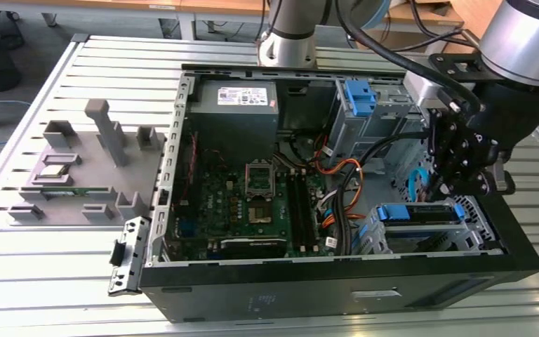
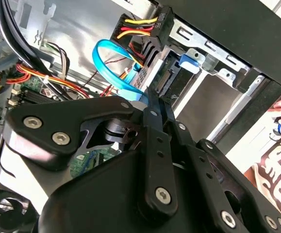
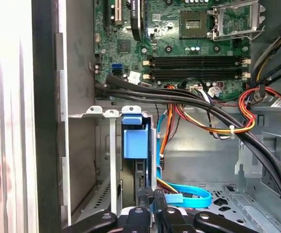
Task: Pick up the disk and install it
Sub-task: 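Insert the first disk wire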
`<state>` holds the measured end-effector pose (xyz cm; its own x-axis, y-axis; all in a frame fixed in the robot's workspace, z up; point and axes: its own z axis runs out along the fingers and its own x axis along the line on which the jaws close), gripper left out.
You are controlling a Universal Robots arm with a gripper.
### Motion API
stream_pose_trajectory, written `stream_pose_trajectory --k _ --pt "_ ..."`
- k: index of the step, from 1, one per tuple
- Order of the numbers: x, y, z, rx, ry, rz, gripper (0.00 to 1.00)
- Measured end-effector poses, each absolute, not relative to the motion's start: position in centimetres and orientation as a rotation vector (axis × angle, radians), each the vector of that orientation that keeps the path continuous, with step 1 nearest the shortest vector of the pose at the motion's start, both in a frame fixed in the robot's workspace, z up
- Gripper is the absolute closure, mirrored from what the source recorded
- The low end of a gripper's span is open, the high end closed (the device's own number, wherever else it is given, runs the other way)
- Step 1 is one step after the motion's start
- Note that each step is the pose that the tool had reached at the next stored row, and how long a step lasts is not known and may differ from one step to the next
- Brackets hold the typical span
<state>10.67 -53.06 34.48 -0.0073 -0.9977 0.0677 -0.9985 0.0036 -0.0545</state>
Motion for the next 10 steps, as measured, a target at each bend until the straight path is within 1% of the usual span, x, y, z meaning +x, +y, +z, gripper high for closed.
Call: stream_pose_trajectory --k 10 --pt "10.60 -53.58 34.06 2.268 -2.178 0.160 0.84"
